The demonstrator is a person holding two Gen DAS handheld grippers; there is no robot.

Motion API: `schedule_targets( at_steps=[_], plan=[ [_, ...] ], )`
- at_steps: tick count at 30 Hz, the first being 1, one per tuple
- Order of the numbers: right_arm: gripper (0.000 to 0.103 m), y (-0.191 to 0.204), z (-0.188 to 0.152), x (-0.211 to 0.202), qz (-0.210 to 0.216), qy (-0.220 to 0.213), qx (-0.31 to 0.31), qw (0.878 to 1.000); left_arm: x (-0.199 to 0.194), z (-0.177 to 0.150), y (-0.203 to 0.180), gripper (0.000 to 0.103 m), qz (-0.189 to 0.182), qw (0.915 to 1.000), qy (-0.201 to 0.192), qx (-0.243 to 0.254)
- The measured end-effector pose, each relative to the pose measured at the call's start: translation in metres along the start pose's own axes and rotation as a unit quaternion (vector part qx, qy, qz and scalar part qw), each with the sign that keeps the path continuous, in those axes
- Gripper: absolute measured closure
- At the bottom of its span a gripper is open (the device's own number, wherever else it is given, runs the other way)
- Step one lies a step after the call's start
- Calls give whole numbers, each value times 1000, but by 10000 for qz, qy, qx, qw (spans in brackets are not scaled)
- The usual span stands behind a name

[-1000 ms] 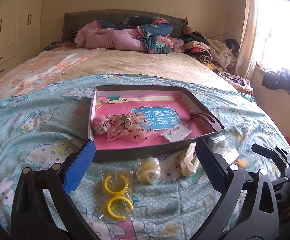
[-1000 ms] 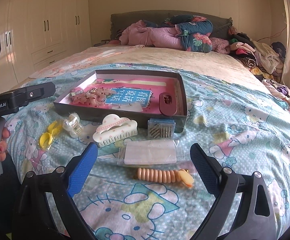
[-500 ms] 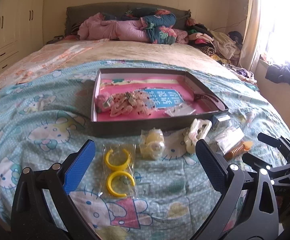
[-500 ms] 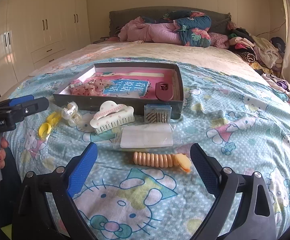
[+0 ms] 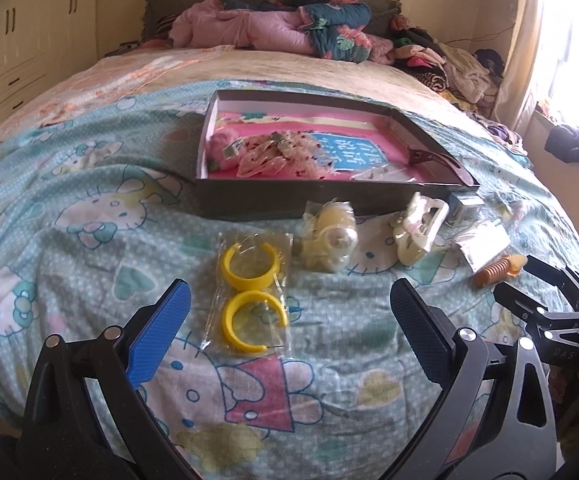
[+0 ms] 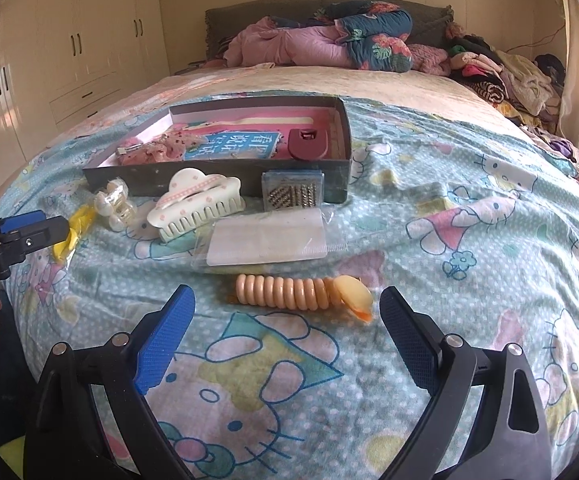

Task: Organize jewelry
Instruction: 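Grasp the clear cream-item bag with the left tool while the right tool grasps a clear packet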

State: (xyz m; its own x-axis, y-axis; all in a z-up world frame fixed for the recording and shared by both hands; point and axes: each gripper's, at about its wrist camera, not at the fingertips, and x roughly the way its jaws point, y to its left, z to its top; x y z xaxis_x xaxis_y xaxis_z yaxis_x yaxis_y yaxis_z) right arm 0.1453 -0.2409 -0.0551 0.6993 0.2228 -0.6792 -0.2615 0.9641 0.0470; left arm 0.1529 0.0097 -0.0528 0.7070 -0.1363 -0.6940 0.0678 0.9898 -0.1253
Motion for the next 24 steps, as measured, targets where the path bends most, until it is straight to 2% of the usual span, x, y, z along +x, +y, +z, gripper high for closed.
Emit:
schedule_targets(
  at_steps=[12, 22, 24],
  plan=[
    [12, -11, 2, 13, 0, 113, 176, 9998, 20, -3, 15, 12, 91, 9991, 298, -303],
    [12, -5, 21, 18, 108, -19, 22, 9999, 18, 8, 2, 12, 59, 10000, 64, -13],
    [9, -2, 26, 22, 130, -20, -22, 9999, 18, 14, -2, 12, 7, 10000, -13, 86]
  ],
)
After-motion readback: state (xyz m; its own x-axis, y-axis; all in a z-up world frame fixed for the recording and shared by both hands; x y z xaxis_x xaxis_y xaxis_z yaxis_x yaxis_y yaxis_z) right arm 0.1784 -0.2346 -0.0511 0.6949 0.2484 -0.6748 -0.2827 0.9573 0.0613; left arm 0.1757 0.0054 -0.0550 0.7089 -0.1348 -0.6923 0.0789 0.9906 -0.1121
